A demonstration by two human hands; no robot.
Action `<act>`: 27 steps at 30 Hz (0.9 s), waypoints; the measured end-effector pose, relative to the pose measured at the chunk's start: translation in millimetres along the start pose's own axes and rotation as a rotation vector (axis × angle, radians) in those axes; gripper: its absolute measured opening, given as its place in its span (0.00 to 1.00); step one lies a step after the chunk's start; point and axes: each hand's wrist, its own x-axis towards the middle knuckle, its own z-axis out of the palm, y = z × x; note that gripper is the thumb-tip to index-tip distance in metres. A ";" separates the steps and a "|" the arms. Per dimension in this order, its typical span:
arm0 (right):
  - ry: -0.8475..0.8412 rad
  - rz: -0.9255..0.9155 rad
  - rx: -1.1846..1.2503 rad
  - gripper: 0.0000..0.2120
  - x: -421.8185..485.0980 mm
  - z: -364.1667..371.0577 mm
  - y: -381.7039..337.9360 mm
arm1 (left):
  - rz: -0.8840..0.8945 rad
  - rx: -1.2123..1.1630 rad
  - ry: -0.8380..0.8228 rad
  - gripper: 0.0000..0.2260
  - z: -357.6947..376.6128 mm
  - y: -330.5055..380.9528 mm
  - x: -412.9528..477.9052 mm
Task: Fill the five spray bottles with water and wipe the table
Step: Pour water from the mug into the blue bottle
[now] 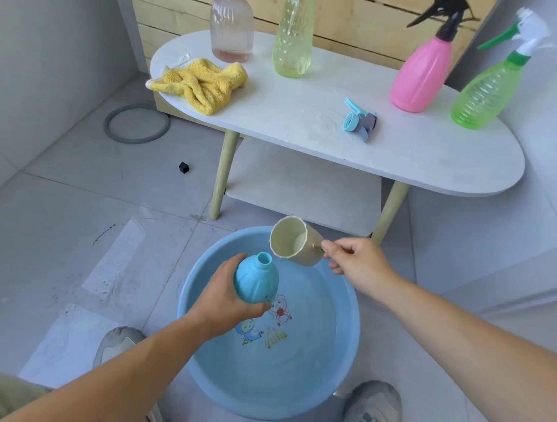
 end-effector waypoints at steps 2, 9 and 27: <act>-0.032 0.057 -0.074 0.15 9.5 8.8 21.5 | 0.016 -0.004 -0.009 0.35 0.7 0.5 -1.1; -0.045 0.055 -0.249 0.21 21.3 48.7 81.2 | 0.019 -0.012 -0.045 0.33 3.5 -1.6 -1.7; -0.148 0.048 -0.465 0.24 31.8 65.1 106.9 | -0.034 -0.011 -0.060 0.35 5.7 -11.6 2.5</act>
